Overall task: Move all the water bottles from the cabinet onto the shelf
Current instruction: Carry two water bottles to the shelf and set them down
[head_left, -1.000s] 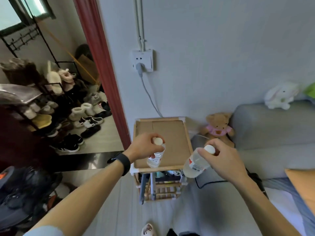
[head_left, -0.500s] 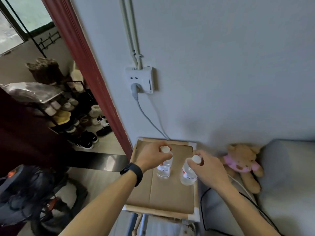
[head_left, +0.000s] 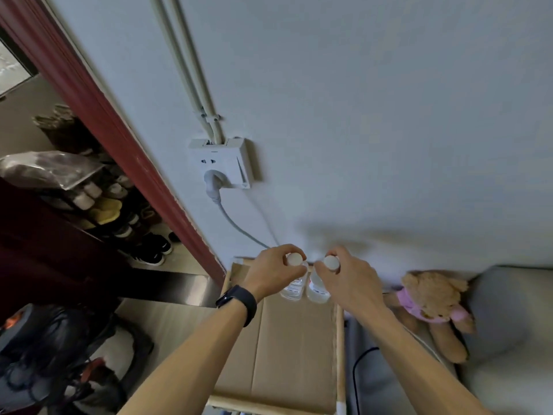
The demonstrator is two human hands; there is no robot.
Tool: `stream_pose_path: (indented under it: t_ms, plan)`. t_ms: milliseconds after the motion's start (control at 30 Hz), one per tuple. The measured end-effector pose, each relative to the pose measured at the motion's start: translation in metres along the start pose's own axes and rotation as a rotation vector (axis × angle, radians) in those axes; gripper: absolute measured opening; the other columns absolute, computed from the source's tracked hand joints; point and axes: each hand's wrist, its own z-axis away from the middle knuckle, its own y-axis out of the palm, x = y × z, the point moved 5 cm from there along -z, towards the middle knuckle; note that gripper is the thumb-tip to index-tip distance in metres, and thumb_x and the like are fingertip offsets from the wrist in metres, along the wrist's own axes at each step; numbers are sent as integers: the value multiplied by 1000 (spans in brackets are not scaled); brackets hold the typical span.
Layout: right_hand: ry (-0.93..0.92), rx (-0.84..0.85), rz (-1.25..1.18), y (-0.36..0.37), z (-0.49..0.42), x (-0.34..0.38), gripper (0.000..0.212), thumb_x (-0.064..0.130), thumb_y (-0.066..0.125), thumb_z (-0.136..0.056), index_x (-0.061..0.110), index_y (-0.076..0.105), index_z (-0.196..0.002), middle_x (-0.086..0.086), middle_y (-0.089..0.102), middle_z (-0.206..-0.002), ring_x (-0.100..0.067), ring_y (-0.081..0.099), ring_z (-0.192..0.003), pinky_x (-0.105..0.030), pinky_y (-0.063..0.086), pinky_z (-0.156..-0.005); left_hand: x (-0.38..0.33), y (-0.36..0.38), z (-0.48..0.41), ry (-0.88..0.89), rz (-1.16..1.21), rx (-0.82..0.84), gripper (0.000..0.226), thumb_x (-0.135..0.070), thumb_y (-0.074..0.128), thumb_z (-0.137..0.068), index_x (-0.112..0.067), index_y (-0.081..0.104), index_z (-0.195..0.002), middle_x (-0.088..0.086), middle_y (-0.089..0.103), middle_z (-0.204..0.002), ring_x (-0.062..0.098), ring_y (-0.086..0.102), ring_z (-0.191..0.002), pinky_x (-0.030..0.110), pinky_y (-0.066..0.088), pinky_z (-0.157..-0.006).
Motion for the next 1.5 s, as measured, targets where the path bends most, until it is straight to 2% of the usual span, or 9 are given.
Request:
stream_pose_path:
  t_ms: [133, 200, 300, 433, 667, 867, 1167, 1333, 1500]
  plan:
    - [-34, 70, 43, 6, -7, 0, 33, 63, 46, -90, 34, 50, -104, 9, 63, -86, -18, 59, -84, -35, 48, -72, 4, 3, -4, 29, -35, 40, 29, -36, 62, -84, -42, 64, -112, -10, 60, -66, 10, 62, -67, 20, 46, -58]
    - [-64, 124, 39, 5, -9, 5, 34, 59, 47, -92, 34, 52, -115, 10, 62, -89, -16, 58, -88, -33, 46, -76, 4, 0, -7, 88, -189, 49, 41, -45, 57, -89, -44, 55, -130, -13, 57, -77, 7, 59, -76, 21, 45, -66]
    - [-86, 206, 76, -1, -12, 8, 40, 55, 47, -92, 36, 50, -127, 9, 62, -96, -17, 59, -96, -32, 46, -81, 3, -8, -11, 111, -393, 58, 50, -59, 48, -92, -49, 41, -140, -7, 56, -104, 17, 60, -99, 36, 51, -85]
    - [-94, 240, 167, -9, -17, 7, 49, 58, 47, -85, 45, 46, -132, 7, 62, -117, -17, 57, -108, -34, 47, -89, -1, -12, -14, 108, -425, 36, 51, -65, 48, -89, -46, 44, -136, -8, 55, -112, 16, 61, -102, 39, 51, -89]
    - [-86, 286, 221, -18, -16, 1, 58, 48, 57, -80, 48, 41, -136, 11, 61, -116, -17, 58, -107, -34, 49, -88, -11, -10, -17, 114, -564, -14, 58, -70, 48, -87, -33, 46, -131, -6, 60, -115, 21, 63, -98, 37, 49, -80]
    - [-178, 269, 211, -13, -22, 5, 31, 46, 55, -84, 36, 55, -113, 8, 66, -103, -19, 61, -95, -38, 53, -80, -16, -11, -20, 124, -609, -1, 42, -60, 50, -92, -23, 53, -110, -4, 64, -92, 19, 59, -80, 32, 43, -64]
    - [-73, 181, 317, -18, -26, 5, 51, 70, 52, -82, 23, 45, -101, -3, 63, -102, -26, 54, -90, -33, 39, -68, -15, -17, -30, 184, -537, 153, 34, -46, 57, -90, -39, 56, -123, -11, 50, -100, 17, 57, -96, 30, 44, -76]
    - [-116, 262, 289, -15, -27, 8, 42, 58, 52, -85, 32, 50, -118, 0, 65, -112, -27, 58, -100, -34, 45, -75, -10, -19, -30, 147, -604, 71, 46, -66, 58, -83, -36, 54, -119, -8, 62, -103, 19, 61, -94, 35, 51, -75]
    - [-141, 267, 229, -13, -28, 9, 33, 48, 53, -90, 18, 55, -105, -7, 67, -103, -29, 58, -96, -37, 48, -78, -12, -9, -30, 168, -423, 100, 42, -52, 67, -86, -23, 62, -116, -4, 64, -104, 17, 59, -94, 29, 45, -76]
